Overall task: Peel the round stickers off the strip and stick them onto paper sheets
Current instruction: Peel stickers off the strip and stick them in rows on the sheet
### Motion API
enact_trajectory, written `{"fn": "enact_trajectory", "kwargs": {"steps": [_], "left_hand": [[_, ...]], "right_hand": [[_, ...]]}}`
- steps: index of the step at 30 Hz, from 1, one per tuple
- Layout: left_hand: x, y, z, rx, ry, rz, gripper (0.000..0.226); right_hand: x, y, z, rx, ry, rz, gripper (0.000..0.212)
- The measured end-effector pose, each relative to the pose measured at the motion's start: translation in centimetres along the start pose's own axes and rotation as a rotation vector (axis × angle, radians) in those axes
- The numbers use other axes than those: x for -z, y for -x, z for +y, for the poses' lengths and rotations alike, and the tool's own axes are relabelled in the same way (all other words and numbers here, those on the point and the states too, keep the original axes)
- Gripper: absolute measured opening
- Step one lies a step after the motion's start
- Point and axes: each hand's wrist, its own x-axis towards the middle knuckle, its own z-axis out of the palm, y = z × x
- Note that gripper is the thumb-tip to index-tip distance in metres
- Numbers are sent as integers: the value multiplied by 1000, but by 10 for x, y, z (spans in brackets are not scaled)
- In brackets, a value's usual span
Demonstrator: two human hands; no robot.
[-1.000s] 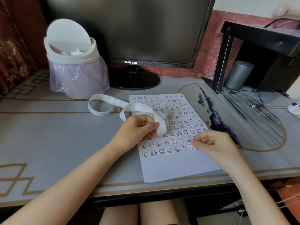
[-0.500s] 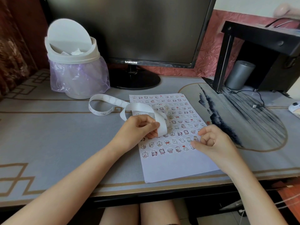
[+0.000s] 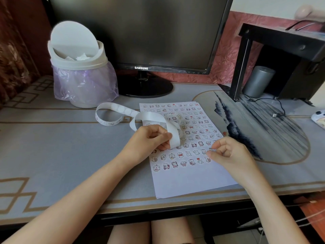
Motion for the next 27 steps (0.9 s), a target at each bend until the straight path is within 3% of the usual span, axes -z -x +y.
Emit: {"fn": "enact_trajectory", "kwargs": {"steps": [15,19,27], "left_hand": [[1,1,0,3,-3,6,19],[1,0,0,2,-9,7,19],[1,0,-2,1,3,12,19]], "right_hand": [[11,1,4,-1,-65,-145,27],[9,1,2,-6,-96,-93,18],[0,2,7,47,-115,35,21]]}}
